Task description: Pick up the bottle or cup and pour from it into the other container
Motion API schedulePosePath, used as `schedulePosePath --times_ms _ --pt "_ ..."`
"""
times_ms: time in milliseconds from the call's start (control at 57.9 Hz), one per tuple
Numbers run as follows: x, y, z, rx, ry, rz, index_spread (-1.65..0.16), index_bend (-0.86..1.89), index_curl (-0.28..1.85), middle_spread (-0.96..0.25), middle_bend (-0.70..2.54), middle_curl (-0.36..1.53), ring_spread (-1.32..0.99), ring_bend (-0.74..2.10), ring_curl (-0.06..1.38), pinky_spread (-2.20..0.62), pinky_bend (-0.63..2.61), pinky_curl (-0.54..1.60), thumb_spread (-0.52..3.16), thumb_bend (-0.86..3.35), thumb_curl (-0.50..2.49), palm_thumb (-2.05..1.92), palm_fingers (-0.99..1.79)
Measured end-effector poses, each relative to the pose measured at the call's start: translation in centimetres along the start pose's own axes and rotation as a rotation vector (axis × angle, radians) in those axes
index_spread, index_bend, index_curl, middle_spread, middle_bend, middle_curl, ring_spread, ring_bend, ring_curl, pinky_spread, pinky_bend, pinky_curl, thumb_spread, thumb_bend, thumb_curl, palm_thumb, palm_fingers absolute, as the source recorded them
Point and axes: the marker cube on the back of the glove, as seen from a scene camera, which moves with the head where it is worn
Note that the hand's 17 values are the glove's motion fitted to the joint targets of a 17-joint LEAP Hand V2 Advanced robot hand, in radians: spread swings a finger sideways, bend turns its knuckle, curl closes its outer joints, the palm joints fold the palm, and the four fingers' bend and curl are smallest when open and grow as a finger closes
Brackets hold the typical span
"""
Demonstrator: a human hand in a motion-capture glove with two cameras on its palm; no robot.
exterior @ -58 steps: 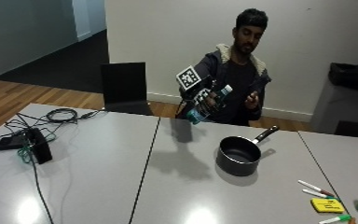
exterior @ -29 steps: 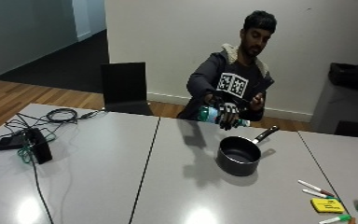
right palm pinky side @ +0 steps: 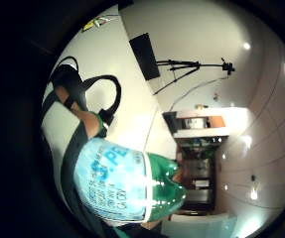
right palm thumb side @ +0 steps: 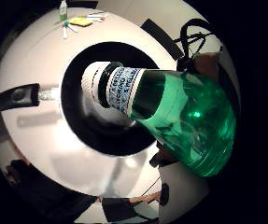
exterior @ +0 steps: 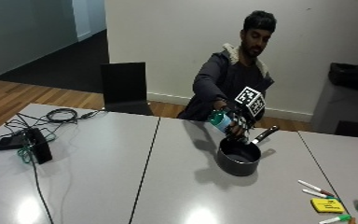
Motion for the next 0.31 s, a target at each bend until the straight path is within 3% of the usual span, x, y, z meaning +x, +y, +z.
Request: schedulePosePath --times_ms 311 --pt "0.01 0.47 0.17 -0.016 0.015 0.011 -0.30 0.18 0.40 -0.24 0.46 0.44 -0.17 0.61 0.40 -0.11 0.34 0.37 0.58 -0.04 0.55 0.82 1.31"
